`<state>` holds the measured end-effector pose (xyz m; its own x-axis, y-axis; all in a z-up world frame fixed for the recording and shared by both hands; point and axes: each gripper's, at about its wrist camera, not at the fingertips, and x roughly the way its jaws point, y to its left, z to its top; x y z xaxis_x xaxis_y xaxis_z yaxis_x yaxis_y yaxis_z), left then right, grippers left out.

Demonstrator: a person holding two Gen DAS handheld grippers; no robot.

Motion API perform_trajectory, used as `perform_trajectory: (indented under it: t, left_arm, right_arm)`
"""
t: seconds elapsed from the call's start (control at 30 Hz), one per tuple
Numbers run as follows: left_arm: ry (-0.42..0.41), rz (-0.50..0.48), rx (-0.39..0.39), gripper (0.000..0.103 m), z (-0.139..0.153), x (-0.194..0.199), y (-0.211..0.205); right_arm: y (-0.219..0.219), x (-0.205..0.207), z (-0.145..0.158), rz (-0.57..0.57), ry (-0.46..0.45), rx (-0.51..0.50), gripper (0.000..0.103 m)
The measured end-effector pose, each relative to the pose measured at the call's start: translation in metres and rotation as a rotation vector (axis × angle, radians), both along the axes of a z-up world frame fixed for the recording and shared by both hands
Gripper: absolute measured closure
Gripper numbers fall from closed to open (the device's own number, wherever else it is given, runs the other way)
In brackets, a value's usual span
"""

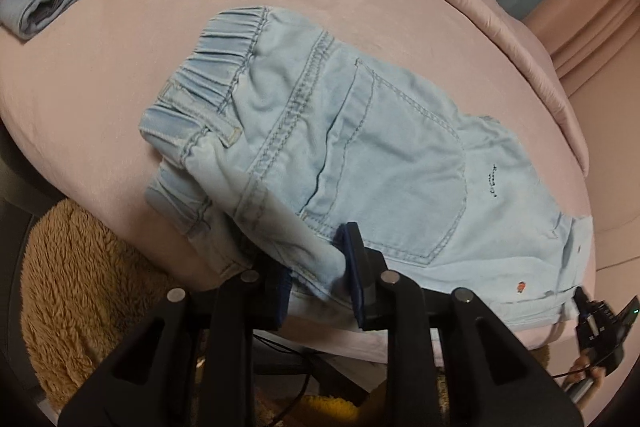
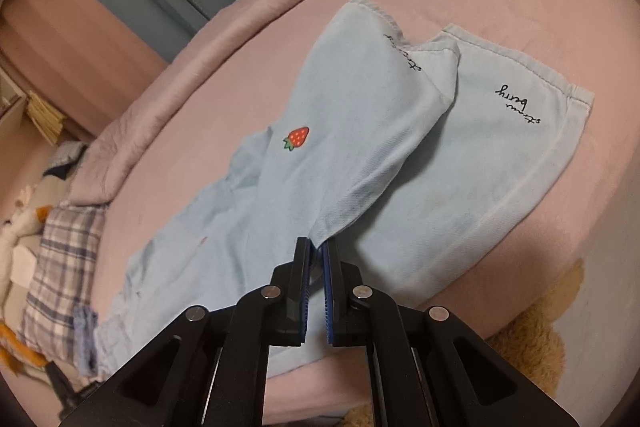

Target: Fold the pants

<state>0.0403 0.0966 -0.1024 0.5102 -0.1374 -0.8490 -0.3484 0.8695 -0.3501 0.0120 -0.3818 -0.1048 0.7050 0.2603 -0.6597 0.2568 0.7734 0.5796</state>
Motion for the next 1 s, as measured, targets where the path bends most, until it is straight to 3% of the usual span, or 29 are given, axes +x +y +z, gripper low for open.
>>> perform_trajectory:
  t: [0.07, 0.13, 0.3, 0.47, 0.5, 0.57, 0.6, 0.63, 0.73, 0.87, 1.0]
  left_arm:
    - [0.0, 0.002, -0.012, 0.077, -0.002, 0.006, -0.002]
    - [0.001, 0.005, -0.022, 0.077, -0.004, 0.01, -0.002]
    - [0.0, 0.001, -0.003, 0.076, -0.004, -0.001, 0.003]
    - [0.001, 0.0, -0.001, 0.076, -0.005, -0.003, 0.004]
    - [0.001, 0.0, 0.001, 0.076, -0.005, -0.003, 0.002]
    - [0.0, -0.001, 0.003, 0.076, -0.006, -0.003, 0.002]
    - [0.0, -0.002, 0.003, 0.076, -0.006, -0.002, 0.002]
    - [0.0, -0.002, 0.001, 0.076, -0.006, -0.002, 0.003]
    - [0.0, -0.004, -0.006, 0.076, -0.006, -0.001, 0.003]
    - [-0.001, -0.006, -0.011, 0.076, -0.007, -0.002, 0.004]
    - [-0.001, -0.016, -0.006, 0.076, -0.006, -0.002, 0.003]
  right_arm:
    - [-0.015, -0.003, 0.003, -0.03, -0.037, 0.054, 0.084]
    - [-0.031, -0.004, 0.005, -0.078, -0.053, 0.067, 0.062]
    - [-0.075, 0.013, -0.003, -0.164, -0.033, 0.145, 0.061]
    - [-0.106, 0.039, -0.013, -0.239, 0.026, 0.145, 0.061]
    - [-0.11, 0.045, -0.015, -0.24, 0.028, 0.149, 0.062]
    - [-0.113, 0.057, -0.018, -0.236, 0.047, 0.145, 0.075]
    - [-0.112, 0.061, -0.019, -0.235, 0.055, 0.134, 0.091]
    - [-0.111, 0.065, -0.019, -0.236, 0.069, 0.114, 0.099]
    - [-0.109, 0.065, -0.006, -0.244, 0.048, 0.072, 0.099]
    - [-0.105, 0.029, 0.032, -0.299, -0.055, -0.073, 0.099]
    - [-0.098, 0.0, 0.034, -0.342, -0.044, -0.184, 0.099]
